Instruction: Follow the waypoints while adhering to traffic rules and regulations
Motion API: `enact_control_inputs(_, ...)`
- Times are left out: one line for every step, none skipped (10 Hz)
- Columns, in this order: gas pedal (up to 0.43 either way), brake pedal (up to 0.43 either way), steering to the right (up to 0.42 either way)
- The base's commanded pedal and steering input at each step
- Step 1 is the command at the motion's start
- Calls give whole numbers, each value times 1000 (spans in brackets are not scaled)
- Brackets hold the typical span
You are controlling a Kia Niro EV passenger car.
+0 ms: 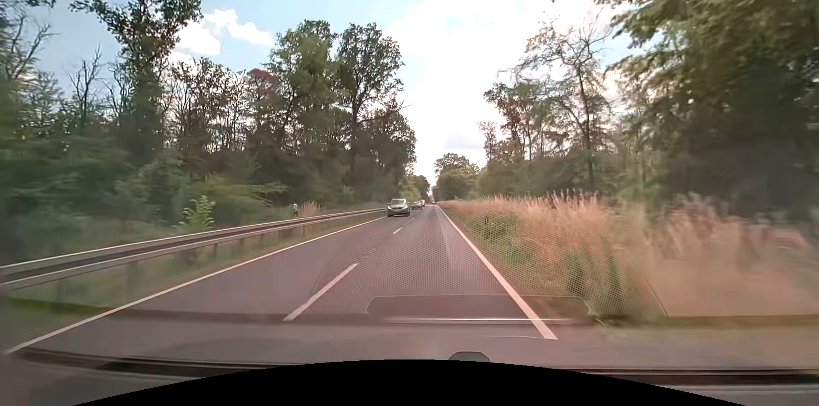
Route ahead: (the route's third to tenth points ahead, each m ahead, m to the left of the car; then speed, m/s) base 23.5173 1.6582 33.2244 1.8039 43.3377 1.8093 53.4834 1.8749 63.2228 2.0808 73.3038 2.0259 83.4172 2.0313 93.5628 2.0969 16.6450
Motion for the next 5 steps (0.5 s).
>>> enact_control_inputs(59, 0, -4)
enact_control_inputs(59, 0, -4)
enact_control_inputs(59, 0, -4)
enact_control_inputs(59, 0, -4)
enact_control_inputs(59, 0, -4)
